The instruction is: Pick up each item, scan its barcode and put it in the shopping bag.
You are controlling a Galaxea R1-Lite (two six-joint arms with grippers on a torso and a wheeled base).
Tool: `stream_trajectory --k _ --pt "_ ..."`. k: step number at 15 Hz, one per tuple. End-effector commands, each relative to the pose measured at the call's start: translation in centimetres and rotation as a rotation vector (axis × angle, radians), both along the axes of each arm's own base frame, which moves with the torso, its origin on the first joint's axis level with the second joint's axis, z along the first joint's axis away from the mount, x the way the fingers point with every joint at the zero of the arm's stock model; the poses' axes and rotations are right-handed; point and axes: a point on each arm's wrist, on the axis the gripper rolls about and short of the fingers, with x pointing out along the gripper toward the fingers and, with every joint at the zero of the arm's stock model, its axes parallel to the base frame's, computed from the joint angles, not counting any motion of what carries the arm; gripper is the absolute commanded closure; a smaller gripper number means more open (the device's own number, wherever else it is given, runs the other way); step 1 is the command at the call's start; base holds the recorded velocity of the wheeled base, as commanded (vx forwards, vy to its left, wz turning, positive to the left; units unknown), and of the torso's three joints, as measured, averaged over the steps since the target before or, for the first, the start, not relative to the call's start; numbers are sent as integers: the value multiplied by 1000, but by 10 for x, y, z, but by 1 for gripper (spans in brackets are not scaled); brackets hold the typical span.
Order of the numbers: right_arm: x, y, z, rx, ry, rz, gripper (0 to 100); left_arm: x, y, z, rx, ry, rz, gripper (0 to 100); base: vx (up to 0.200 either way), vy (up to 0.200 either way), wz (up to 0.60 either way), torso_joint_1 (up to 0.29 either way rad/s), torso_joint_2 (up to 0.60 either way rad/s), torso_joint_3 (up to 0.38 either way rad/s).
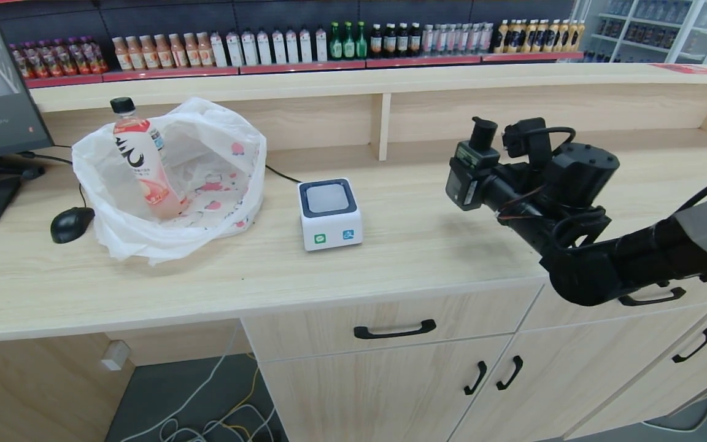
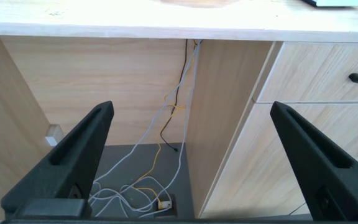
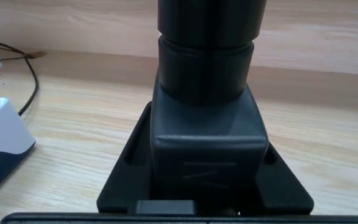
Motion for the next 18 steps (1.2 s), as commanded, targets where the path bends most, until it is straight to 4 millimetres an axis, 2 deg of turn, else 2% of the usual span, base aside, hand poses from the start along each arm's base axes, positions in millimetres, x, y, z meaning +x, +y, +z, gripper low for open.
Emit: stream_trajectory --k 1,4,6,7,9,12,15,18 --pt "-26 -8 22 8 -30 8 100 0 0 0 0 0 0 0 0 0 0 0 0 0" --pt "-66 -14 39 3 -43 56 100 0 0 0 0 0 0 0 0 0 0 0 0 0" --pt "-102 -22 38 -1 -24 75 100 0 0 0 0 0 0 0 0 0 0 0 0 0" --pt "-111 -26 37 -4 -18 85 100 0 0 0 0 0 0 0 0 0 0 0 0 0" --pt "-143 -37 36 -10 -22 116 100 0 0 0 0 0 0 0 0 0 0 0 0 0" --pt "-180 -43 28 40 19 169 100 0 0 0 0 0 0 0 0 0 0 0 0 0" --pt "-206 -52 18 63 54 186 100 0 0 0 0 0 0 0 0 0 0 0 0 0" --pt "-219 -52 13 83 69 214 100 0 0 0 0 0 0 0 0 0 0 0 0 0"
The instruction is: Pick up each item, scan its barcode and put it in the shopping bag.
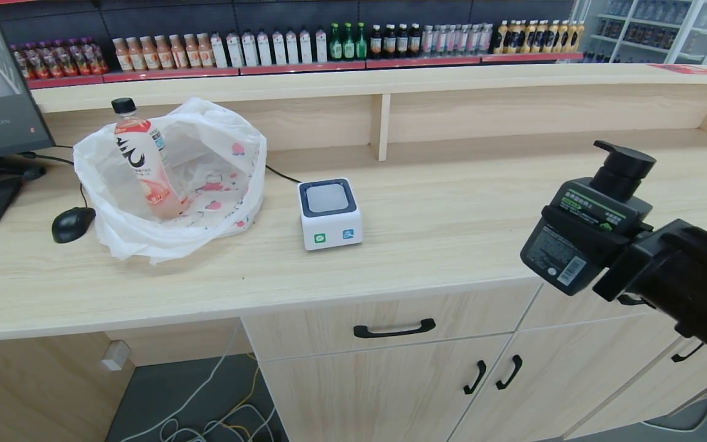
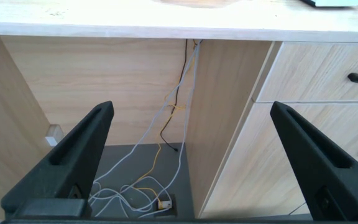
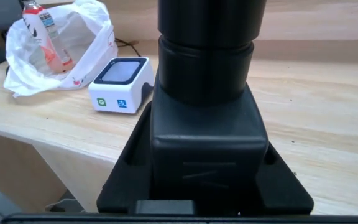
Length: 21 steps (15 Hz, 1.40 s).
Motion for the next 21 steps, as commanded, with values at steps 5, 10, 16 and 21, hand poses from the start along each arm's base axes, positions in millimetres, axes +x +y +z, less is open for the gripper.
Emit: stream_trajectory --k 5,10,16,21 --pt "-29 5 -5 93 29 111 100 0 0 0 0 0 0 0 0 0 0 0 0 0" --pt "-44 14 -15 279 160 259 100 0 0 0 0 0 0 0 0 0 0 0 0 0" --pt "-32 48 -12 467 222 454 100 0 0 0 0 0 0 0 0 0 0 0 0 0" --pt "-21 84 -18 448 246 637 100 0 0 0 0 0 0 0 0 0 0 0 0 0"
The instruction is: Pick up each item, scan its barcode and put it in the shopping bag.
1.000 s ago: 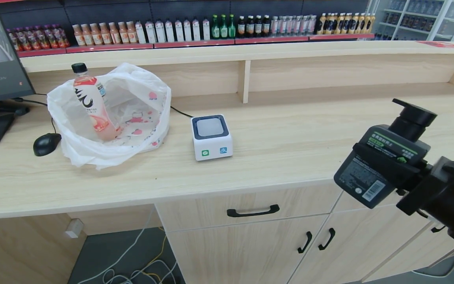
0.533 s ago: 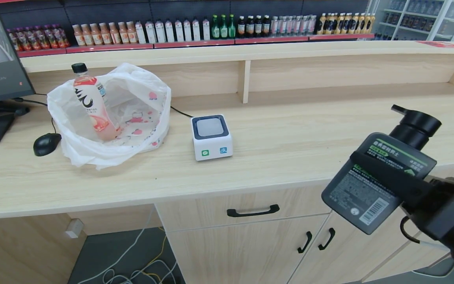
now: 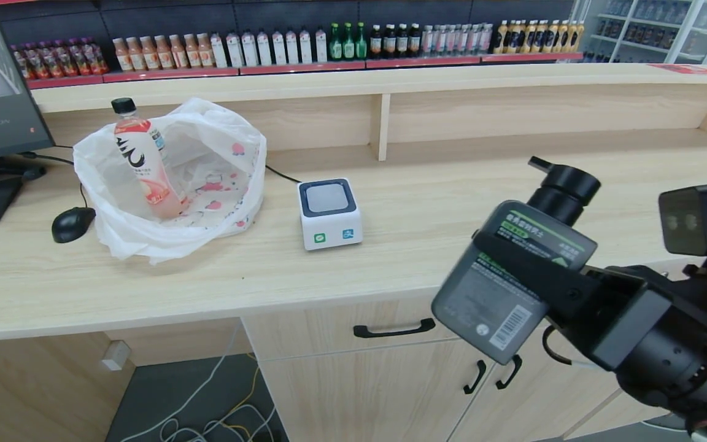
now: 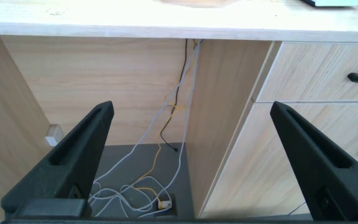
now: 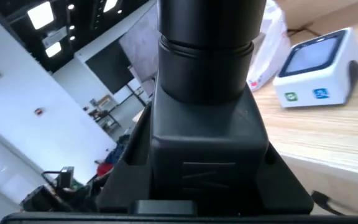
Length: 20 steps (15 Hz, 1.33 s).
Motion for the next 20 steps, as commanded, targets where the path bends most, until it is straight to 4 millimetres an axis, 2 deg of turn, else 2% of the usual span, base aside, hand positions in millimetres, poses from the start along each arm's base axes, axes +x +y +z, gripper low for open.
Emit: stream_trajectory --k 1,4,6,8,11,20 --pt "3 32 -2 4 21 100 100 0 0 0 0 0 0 0 0 0 0 0 0 0" --pt "10 55 -10 -8 48 142 100 0 0 0 0 0 0 0 0 0 0 0 0 0" --pt "16 61 -8 15 58 149 100 0 0 0 0 0 0 0 0 0 0 0 0 0" --pt "15 61 8 134 146 213 100 0 0 0 0 0 0 0 0 0 0 0 0 0" --pt "16 58 16 191 177 235 100 0 0 0 0 0 0 0 0 0 0 0 0 0" --pt "15 58 15 188 184 240 100 0 0 0 0 0 0 0 0 0 0 0 0 0"
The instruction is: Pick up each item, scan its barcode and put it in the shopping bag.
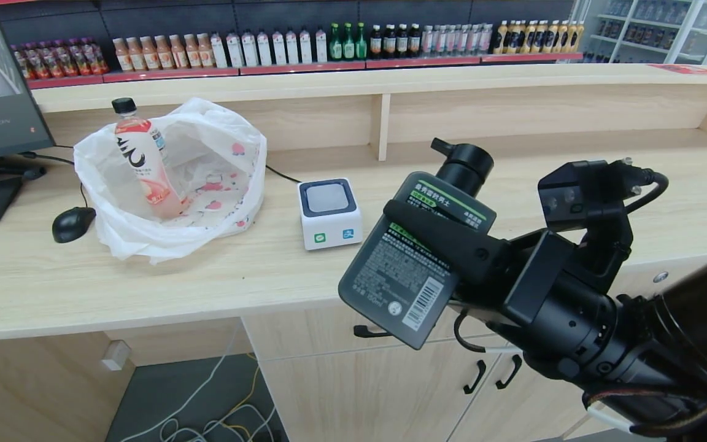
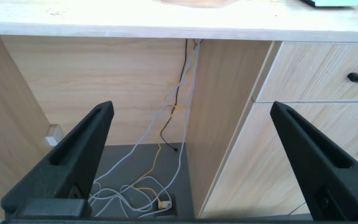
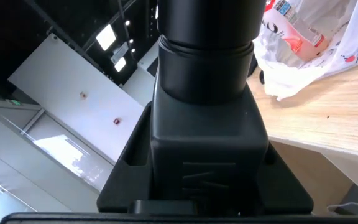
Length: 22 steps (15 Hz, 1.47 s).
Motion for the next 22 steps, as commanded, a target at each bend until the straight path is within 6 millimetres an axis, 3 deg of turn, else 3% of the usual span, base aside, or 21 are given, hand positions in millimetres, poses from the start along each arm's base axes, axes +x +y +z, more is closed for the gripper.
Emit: stream_trajectory --k 1,17,22 --pt "-1 0 1 3 -3 1 100 0 0 0 0 0 0 0 0 0 0 0 0 0" --pt "-8 -5 4 4 -26 3 100 0 0 0 0 0 0 0 0 0 0 0 0 0" --pt "-13 -10 -7 -66 -57 -26 100 0 0 0 0 0 0 0 0 0 0 0 0 0"
